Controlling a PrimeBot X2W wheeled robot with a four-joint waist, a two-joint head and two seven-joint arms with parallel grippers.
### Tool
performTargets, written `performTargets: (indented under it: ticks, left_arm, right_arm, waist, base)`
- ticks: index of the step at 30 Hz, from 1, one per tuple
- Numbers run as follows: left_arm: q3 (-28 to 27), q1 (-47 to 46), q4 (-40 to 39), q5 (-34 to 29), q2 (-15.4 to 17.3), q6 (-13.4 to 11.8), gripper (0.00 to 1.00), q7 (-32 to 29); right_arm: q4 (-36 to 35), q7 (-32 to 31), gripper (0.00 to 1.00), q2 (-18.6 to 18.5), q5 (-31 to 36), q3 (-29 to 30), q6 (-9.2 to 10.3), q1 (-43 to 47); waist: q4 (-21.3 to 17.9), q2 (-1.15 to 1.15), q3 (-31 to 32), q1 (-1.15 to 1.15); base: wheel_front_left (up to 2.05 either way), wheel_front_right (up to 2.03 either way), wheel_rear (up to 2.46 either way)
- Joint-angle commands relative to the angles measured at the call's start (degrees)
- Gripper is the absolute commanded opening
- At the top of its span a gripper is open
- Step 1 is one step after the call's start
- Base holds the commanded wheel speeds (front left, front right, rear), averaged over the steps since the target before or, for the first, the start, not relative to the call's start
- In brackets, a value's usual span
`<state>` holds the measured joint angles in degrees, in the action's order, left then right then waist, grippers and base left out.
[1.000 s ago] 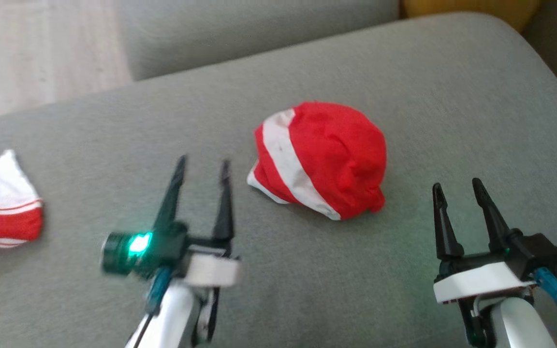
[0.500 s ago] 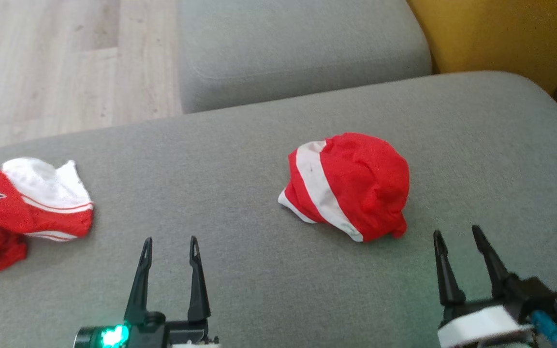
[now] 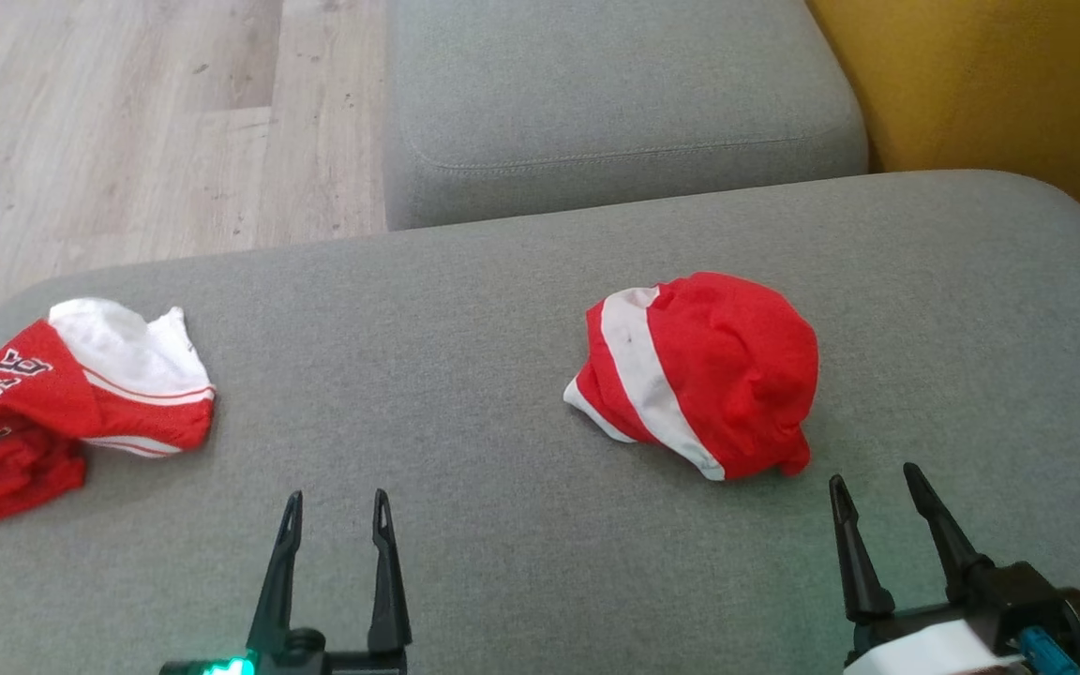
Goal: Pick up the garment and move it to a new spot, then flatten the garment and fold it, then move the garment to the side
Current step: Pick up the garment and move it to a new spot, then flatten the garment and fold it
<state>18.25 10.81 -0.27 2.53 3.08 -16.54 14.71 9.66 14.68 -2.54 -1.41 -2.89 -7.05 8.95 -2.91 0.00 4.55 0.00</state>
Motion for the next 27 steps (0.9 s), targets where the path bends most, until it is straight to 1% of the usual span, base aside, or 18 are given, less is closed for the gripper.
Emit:
performTargets:
  ticks: [1, 8, 15, 27]
  left_arm:
    - [-1.7, -1.6, -1.5, 0.4, -0.2, 0.3, 1.00, 0.3]
    - [-1.6, -0.8, -0.1, 1.7, -0.2, 1.4, 1.00, 0.3]
    - [-1.7, -0.2, 2.1, 2.2, -0.2, 1.4, 1.00, 0.3]
    - [-2.1, -0.9, 2.9, 2.4, -0.2, 1.7, 1.00, 0.3]
  right_arm:
    - [-2.0, 0.3, 1.00, -0.3, 0.6, -1.3, -0.44, -2.1]
    - [-2.1, 0.3, 1.00, -0.3, 1.4, -1.1, -0.44, -2.6]
    - [-2.0, 0.3, 1.00, -0.3, 0.8, -0.8, -0.44, -3.2]
    - [-1.9, 0.3, 1.00, -0.3, 0.8, -1.2, -0.44, -3.7]
  waist:
    - [0.2, 0.00, -0.1, 0.00]
    - [1.3, 0.00, -0.4, 0.00]
    - [2.3, 0.00, -0.6, 0.00]
    - [3.8, 0.00, -0.7, 0.00]
  base:
    - [0.00, 0.00, 0.00]
    - [0.00, 0.00, 0.00]
    - [0.00, 0.00, 0.00]
    - [0.00, 0.00, 0.00]
